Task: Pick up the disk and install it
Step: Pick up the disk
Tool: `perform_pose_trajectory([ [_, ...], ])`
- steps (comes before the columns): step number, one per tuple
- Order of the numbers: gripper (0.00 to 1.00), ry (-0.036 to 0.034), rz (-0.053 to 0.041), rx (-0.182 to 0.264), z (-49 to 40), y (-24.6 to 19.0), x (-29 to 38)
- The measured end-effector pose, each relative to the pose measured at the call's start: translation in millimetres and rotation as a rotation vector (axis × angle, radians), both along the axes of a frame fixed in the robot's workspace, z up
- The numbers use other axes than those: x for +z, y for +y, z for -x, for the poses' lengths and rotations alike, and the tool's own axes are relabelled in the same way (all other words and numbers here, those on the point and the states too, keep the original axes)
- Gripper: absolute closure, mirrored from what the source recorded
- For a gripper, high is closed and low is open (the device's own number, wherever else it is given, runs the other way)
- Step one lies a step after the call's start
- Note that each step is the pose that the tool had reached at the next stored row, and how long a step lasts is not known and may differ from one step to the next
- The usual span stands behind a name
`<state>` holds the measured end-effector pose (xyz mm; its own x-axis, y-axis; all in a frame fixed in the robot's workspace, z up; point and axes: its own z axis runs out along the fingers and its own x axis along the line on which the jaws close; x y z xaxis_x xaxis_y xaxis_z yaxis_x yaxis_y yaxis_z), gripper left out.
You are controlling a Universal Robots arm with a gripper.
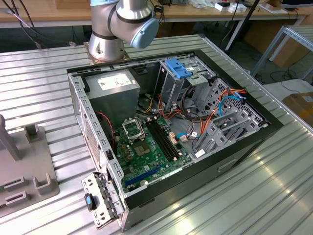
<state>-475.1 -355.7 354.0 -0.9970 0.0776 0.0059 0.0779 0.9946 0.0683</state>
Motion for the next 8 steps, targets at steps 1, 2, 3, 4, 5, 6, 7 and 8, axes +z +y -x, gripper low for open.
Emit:
perform_pose_trajectory([
  [1,0.89,0.0002,0.0,0.0,0.0,0.0,0.0],
  [2,0.89,0.0004,-0.0001,0.0,0.0,0.0,0.0],
  [3,0.89,0.0008,-0.0001,0.0,0.0,0.0,0.0],
  [4,0.89,0.0008,-0.0001,0.0,0.0,0.0,0.0],
  [5,0.89,0.0008,-0.0001,0.006,0.0,0.0,0.0],
  [6,0.89,0.0007,-0.0001,0.016,0.0,0.1,-0.1],
  [7,0.89,0.0007,-0.0001,0.043,0.0,0.1,-0.1],
  [8,0.89,0.0008,0.0,0.06,0.0,0.0,0.0],
])
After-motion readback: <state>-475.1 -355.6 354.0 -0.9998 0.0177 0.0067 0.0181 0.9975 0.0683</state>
